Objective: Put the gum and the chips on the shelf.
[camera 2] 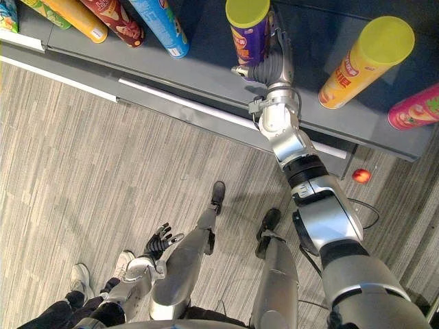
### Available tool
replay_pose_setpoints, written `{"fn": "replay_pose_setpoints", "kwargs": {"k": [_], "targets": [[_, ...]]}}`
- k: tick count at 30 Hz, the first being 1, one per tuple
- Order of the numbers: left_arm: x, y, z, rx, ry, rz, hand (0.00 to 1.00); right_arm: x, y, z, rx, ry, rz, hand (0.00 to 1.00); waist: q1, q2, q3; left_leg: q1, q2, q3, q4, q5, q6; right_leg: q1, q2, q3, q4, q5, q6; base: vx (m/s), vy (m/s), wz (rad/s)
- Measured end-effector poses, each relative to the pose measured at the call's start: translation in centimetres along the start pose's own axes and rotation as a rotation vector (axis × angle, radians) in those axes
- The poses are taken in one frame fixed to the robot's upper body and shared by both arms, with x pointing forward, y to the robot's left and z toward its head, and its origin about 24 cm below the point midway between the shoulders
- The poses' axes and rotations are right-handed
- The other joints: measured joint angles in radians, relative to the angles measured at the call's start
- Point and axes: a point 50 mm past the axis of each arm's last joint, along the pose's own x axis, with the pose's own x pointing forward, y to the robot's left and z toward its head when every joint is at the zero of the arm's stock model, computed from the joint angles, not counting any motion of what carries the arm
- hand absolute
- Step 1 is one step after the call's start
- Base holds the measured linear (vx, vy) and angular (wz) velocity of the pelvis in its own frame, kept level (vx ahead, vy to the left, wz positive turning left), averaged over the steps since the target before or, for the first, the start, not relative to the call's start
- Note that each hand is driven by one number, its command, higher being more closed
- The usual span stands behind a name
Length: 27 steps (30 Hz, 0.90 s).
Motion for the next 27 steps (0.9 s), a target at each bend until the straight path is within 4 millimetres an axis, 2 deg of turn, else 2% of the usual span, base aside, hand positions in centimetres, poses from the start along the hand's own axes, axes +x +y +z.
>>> {"fn": "replay_pose_setpoints", "kwargs": {"k": [12,17,27], "targets": [[0.0,0.1,-0.2,0.023,0.008,0.0,0.0,-0.3,0.6,-0.5,-0.002,0.029,0.017,0.0,-0.014,0.0,0.0,0.038,0.011,0.02,0.0,-0.002,-0.002,0.035,0.013,0.012,-0.022,0.017,-0.004,0.0,-0.014,-0.05],[-0.1,0.0,-0.4,0.055,0.009,-0.005,0.0,-1.0,0.8,-1.5,-0.013,0.063,0.031,0.0,-0.019,0.001,0.0,0.075,0.018,0.026,-0.001,-0.003,-0.002,0.083,0.024,0.015,-0.054,0.03,-0.001,0.02,-0.015,-0.06],[-0.2,0.1,-0.6,0.094,0.013,-0.008,0.0,-2.1,1.9,-2.1,0.005,0.091,0.075,0.0,-0.054,0.001,-0.001,0.105,0.019,0.056,-0.008,-0.009,0.004,0.119,0.033,0.04,-0.107,0.06,0.01,0.03,0.004,-0.08]]}}
